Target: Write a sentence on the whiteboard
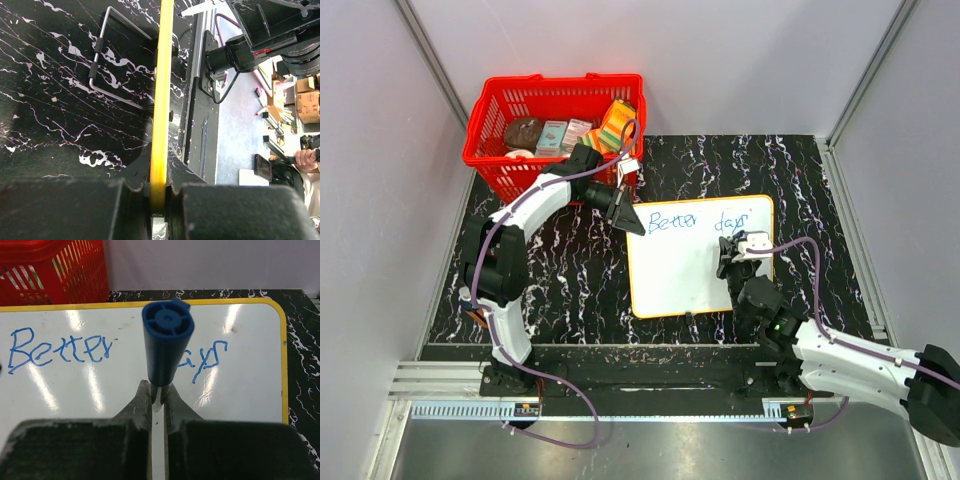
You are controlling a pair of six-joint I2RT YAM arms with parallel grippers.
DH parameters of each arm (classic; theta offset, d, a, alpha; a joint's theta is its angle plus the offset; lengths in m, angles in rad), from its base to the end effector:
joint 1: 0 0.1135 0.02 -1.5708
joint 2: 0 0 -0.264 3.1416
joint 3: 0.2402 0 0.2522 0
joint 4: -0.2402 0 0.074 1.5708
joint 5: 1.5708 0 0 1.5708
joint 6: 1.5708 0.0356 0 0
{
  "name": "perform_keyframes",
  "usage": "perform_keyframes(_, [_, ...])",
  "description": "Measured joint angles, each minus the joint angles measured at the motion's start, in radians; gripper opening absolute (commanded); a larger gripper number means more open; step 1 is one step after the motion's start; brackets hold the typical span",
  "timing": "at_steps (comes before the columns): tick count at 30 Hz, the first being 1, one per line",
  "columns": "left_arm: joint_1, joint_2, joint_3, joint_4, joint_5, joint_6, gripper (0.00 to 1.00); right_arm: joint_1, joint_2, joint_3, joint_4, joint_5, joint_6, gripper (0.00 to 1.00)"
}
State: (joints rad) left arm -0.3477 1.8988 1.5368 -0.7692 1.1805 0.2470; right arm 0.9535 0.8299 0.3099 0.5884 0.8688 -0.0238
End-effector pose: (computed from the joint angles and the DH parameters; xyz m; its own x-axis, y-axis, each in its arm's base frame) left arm 0.3579 -0.1647 0.2536 -0.7028 0.3537 -0.6173 0.6925 0.1414 -0.7074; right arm 0.1269 0.1318 0.2453 0.0416 0.0320 -0.9986 -0.0847 0.9960 0.0284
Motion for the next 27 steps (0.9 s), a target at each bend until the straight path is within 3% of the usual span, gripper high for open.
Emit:
perform_keyframes(14, [0.000,0.000,0.000,-0.006,-0.007,-0.016,0.00,-0.035,0.077,0.000,0.056,-0.007,0.051,0.00])
perform_keyframes(27, [0.000,0.000,0.000,-0.005,-0.007,-0.015,0.00,-0.040,0.014,-0.002,-0.059,-0.037,0.161,0.00])
